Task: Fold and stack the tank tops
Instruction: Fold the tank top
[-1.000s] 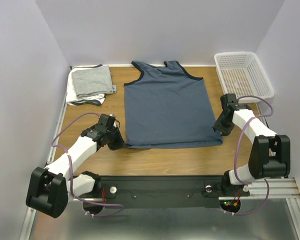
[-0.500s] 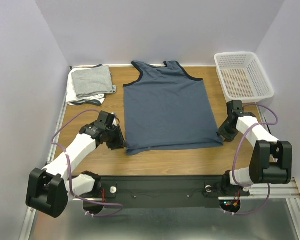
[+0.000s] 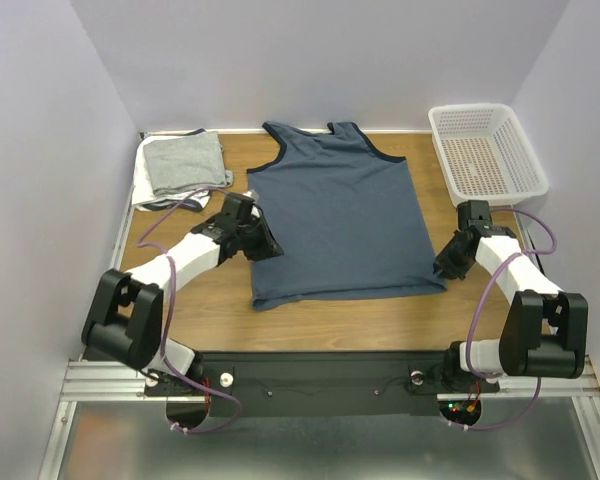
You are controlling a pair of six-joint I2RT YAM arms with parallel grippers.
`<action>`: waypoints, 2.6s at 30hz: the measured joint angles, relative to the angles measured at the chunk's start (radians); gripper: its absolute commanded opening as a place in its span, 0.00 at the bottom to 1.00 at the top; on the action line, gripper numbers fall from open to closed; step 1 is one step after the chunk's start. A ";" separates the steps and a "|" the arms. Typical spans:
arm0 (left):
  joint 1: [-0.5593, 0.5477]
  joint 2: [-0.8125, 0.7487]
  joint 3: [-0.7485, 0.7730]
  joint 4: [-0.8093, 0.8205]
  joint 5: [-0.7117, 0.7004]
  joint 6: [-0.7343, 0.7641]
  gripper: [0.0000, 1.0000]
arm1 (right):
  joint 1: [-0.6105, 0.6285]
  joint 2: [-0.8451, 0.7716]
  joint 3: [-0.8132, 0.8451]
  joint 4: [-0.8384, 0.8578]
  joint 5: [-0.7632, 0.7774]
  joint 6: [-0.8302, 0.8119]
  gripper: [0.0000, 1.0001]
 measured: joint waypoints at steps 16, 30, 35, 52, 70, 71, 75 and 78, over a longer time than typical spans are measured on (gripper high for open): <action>-0.188 0.072 -0.147 0.127 0.008 -0.036 0.24 | 0.000 0.060 0.016 0.067 -0.023 0.022 0.19; -0.236 -0.029 -0.257 0.111 0.027 -0.048 0.23 | 0.000 0.005 -0.087 0.082 -0.035 0.026 0.20; -0.236 -0.091 -0.257 0.087 0.026 -0.048 0.23 | 0.000 -0.035 -0.100 0.080 -0.047 0.026 0.20; -0.196 0.175 0.006 0.117 -0.071 -0.015 0.22 | 0.000 -0.092 -0.154 0.048 -0.122 0.039 0.20; -0.240 0.075 -0.183 0.151 -0.021 -0.017 0.22 | 0.000 -0.165 -0.185 0.043 -0.128 0.090 0.20; -0.243 0.069 -0.191 0.151 -0.019 -0.017 0.22 | 0.000 -0.168 -0.188 0.042 -0.128 0.093 0.20; -0.250 0.044 -0.221 0.148 -0.015 -0.015 0.22 | 0.000 -0.179 -0.193 0.039 -0.127 0.101 0.20; -0.252 0.024 -0.235 0.143 -0.015 -0.014 0.22 | 0.000 -0.187 -0.193 0.038 -0.124 0.101 0.20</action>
